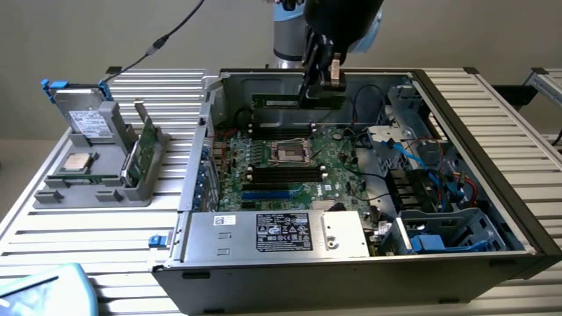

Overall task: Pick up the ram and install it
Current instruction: 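Pick up the ram and move it above insertion slot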

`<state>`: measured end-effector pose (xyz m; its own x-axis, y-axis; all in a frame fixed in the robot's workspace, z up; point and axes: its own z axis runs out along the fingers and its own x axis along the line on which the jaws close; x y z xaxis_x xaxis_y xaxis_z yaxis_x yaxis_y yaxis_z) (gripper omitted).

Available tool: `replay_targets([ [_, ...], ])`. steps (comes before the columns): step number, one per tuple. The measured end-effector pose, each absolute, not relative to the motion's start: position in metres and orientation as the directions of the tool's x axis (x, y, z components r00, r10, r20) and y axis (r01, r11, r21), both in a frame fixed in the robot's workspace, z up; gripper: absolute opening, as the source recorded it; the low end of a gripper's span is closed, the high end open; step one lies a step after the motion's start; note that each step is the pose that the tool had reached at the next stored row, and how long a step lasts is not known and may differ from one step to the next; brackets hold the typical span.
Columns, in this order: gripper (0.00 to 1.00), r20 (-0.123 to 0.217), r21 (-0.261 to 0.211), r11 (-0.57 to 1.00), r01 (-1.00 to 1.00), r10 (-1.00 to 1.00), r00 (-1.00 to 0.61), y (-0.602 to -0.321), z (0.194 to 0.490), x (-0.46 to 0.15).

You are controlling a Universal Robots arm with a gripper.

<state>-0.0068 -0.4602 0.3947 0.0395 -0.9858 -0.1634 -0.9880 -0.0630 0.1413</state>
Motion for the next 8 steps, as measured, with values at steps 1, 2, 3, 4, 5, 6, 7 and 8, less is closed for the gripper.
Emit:
replay_targets([
  [1,0.14,-0.153,0.145,-0.062,-0.988,-0.987,0.039,-0.4590,0.3944,-0.0068],
  [2,0.14,-0.143,0.148,-0.060,-0.987,-0.989,0.039,-0.4579,0.3941,-0.0068],
  [3,0.14,-0.132,0.150,-0.059,-0.987,-0.990,0.039,-0.4567,0.3938,-0.0068],
  [4,0.14,-0.123,0.151,-0.058,-0.987,-0.992,0.039,-0.4556,0.3933,-0.0068],
  [5,0.14,-0.114,0.151,-0.057,-0.987,-0.993,0.040,-0.4543,0.3926,-0.0068],
  [6,0.14,-0.108,0.152,-0.057,-0.987,-0.993,0.040,-0.4529,0.3917,-0.0068],
  [7,0.14,-0.104,0.152,-0.057,-0.987,-0.994,0.041,-0.4515,0.3906,-0.0068],
  [8,0.14,-0.103,0.152,-0.058,-0.987,-0.994,0.043,-0.4500,0.3889,-0.0068],
])
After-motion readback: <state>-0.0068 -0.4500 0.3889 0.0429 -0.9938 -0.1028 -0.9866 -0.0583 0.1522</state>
